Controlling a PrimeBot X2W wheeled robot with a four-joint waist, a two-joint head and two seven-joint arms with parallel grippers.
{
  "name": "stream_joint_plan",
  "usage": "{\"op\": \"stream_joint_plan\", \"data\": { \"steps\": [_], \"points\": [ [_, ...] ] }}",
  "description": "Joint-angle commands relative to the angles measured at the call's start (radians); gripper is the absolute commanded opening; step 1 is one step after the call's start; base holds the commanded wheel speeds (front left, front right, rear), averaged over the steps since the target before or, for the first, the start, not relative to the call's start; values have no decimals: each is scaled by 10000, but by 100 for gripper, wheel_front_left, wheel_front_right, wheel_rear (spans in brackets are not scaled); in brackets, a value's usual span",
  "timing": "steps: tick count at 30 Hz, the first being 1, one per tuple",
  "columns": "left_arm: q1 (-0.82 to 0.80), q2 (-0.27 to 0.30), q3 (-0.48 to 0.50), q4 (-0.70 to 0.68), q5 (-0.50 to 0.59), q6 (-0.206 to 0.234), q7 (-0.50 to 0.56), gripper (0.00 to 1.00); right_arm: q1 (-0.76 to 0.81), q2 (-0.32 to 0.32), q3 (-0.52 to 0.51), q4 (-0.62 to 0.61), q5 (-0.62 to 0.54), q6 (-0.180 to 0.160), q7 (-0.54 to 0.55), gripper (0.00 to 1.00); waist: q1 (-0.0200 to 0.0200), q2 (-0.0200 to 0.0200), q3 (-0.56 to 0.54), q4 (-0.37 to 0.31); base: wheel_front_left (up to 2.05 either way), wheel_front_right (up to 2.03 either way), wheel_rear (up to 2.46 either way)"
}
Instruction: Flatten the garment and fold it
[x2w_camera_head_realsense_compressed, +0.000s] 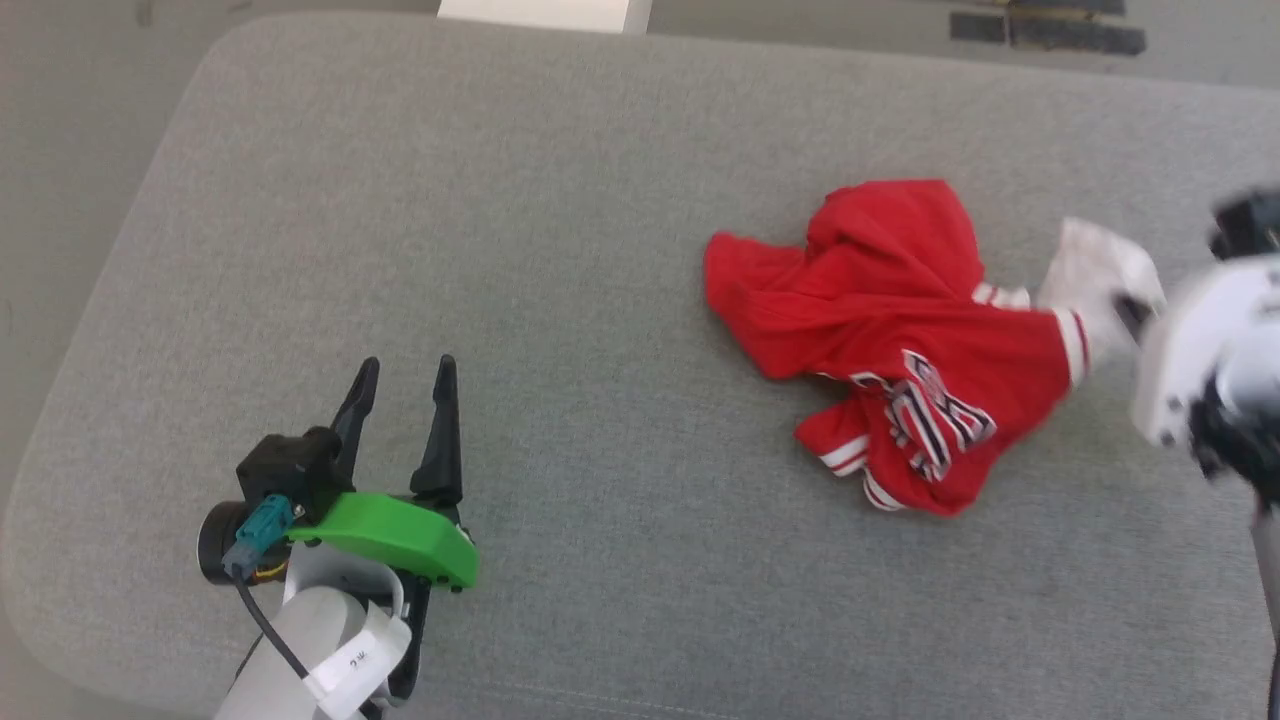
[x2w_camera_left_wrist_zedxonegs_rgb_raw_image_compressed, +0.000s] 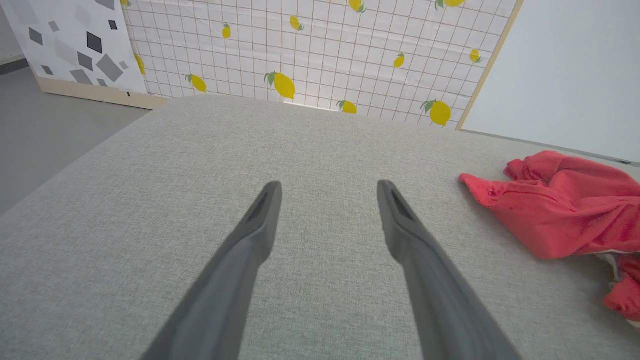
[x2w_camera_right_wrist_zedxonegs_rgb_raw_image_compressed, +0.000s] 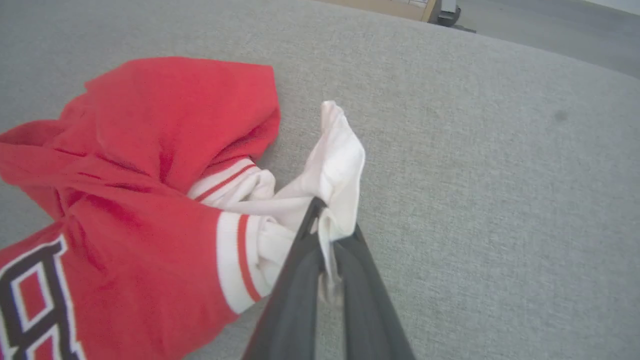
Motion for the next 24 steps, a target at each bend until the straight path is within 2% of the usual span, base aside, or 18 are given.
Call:
{"op": "stream_joint_plan", "data": {
  "steps": [1, 5, 9, 12, 13, 14, 24],
  "points": [
    [118, -29, 20, 40, -22, -50, -49, 100, 614, 133, -405, -82, -122, -15, -7, 0, -1, -1, -433, -242, 0, 0, 0],
    [266, -16, 34, 81, -89, -85, -49, 100, 2235, 662, -1351, -347, -286, -15, 452, 0, -1, -1, -649, -299, 0, 0, 0],
    [381, -10, 20, 119, -175, -112, -43, 100, 3486, 1454, -1752, -771, -244, -15, 818, 0, -1, -1, -754, -337, 0, 0, 0],
    [457, 10, 18, 143, -229, -111, -32, 100, 3847, 1939, -1934, -1278, -245, -15, 516, 2, -1, -1, -820, -376, 0, 0, 0],
    [471, 16, 15, 148, -242, -109, -22, 100, 3877, 2000, -1926, -1458, -254, -15, 297, 35, -1, -1, -832, -384, 0, 0, 0],
    [489, 23, 15, 158, -260, -107, -14, 100, 3891, 2076, -1987, -1646, -252, -15, -7, 100, -1, -1, -866, -401, 0, 0, 0],
    [714, 78, -44, 198, -398, -128, 41, 100, 4355, 2740, -3122, -3046, -147, -15, -3005, 100, -1, -1, -1402, -466, 0, 0, 0]
  ]
}}
